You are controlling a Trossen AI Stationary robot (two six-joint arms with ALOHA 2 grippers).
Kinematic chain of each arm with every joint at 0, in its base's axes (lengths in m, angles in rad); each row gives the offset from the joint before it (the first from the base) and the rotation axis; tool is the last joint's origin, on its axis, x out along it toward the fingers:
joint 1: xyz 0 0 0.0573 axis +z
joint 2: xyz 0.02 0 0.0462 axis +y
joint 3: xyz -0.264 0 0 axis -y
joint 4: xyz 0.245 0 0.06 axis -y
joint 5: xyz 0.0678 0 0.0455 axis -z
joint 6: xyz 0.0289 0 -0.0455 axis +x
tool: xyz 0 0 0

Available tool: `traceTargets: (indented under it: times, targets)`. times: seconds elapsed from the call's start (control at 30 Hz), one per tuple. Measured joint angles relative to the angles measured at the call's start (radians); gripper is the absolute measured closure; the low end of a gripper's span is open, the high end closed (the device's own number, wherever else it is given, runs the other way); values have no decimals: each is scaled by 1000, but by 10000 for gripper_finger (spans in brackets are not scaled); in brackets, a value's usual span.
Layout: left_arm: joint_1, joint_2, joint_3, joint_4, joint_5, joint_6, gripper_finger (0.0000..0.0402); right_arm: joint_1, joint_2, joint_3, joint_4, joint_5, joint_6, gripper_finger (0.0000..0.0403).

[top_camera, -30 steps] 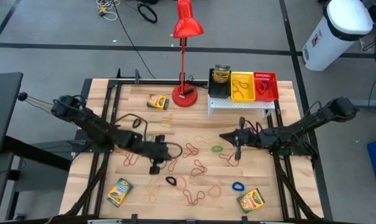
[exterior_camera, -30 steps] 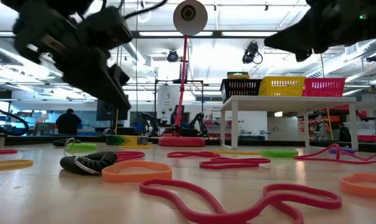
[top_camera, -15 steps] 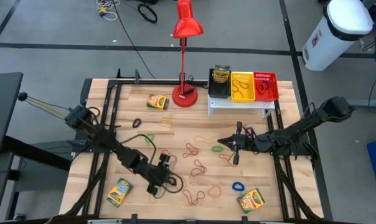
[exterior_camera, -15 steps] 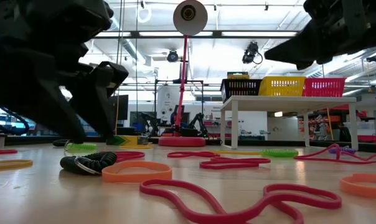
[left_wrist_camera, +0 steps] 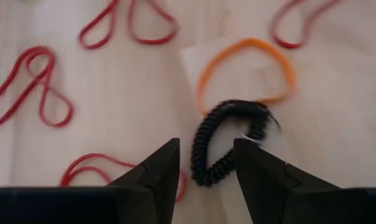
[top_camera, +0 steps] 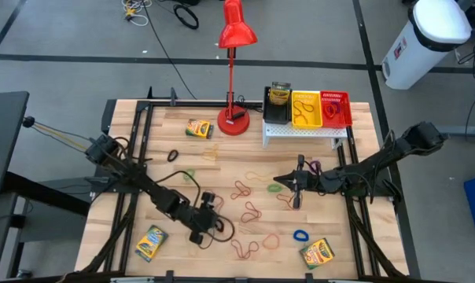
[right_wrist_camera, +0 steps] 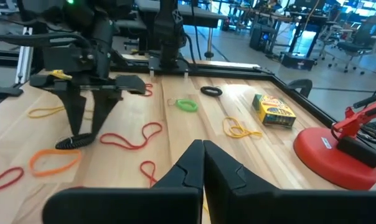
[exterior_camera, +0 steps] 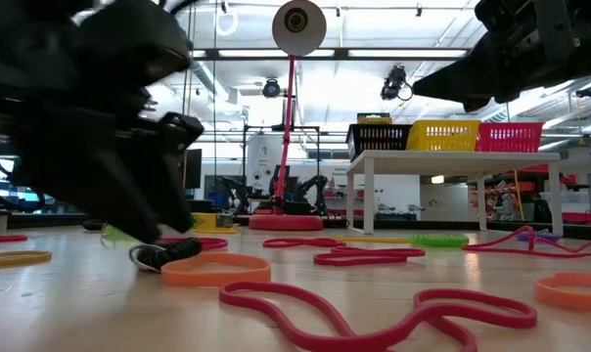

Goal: Pick & Place Office Desk Supplies
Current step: Put the bottom black spring keychain into the red bin

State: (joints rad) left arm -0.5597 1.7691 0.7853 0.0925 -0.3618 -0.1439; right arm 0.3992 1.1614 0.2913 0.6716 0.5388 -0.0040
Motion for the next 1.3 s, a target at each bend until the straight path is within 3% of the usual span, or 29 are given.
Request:
traceTargets:
  times: [0.23,0.5,0.8,0.97,1.17,1.3]
  targets:
    - [72,5,0,-2,128,-89,243,0,0,0,1,0,0,382]
    - [91,51,3,27,168,-69,272,0,0,0,1,-1,0,380]
    - [81,34,-1,40,175,68,370,0,0,0,1,-10,0,379]
    - [81,2,-3,74,-7,162,385,0,0,0,1,-49,24,379]
    - [114,7,-3,264,-256,264,378,0,9,0,12,-33,78,378]
    - [188,7,-2,374,-313,233,379,0,85,4,73,-8,86,362]
